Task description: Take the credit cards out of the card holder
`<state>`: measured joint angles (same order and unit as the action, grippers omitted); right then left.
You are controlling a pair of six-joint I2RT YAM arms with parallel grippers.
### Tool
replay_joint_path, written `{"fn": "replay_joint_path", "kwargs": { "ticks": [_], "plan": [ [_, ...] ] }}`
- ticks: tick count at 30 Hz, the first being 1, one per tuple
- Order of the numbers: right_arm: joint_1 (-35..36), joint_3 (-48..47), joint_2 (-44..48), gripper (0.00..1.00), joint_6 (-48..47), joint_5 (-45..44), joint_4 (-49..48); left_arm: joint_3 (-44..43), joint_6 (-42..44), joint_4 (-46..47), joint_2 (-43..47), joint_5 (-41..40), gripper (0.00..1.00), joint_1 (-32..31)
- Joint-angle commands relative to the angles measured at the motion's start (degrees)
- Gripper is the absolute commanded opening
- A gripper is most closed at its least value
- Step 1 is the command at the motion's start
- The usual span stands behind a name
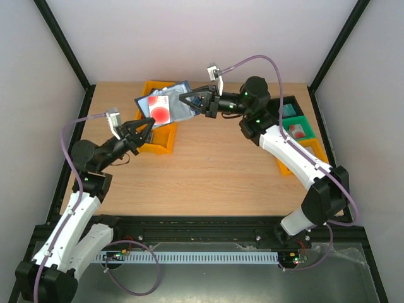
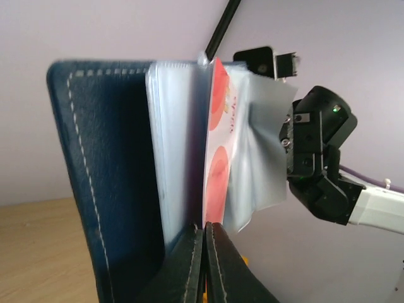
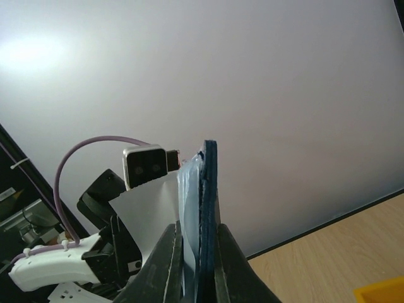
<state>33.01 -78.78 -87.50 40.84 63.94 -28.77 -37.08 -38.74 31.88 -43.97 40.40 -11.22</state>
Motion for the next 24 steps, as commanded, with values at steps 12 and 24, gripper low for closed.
{"fn": "replay_joint_path", "kwargs": {
  "ticks": [12, 24],
  "plan": [
    [-11.44, 2.08, 8.38, 0.02, -7.07, -19.82, 19.68, 1.85, 6.35, -13.90, 2.93, -9.29, 0.02, 0.76],
    [-16.91, 2.34, 9.53, 0.02, -9.39, -23.57, 25.81, 3.70, 12.15, -19.53, 1.86, -13.03, 0.02, 1.52]
  ]
}}
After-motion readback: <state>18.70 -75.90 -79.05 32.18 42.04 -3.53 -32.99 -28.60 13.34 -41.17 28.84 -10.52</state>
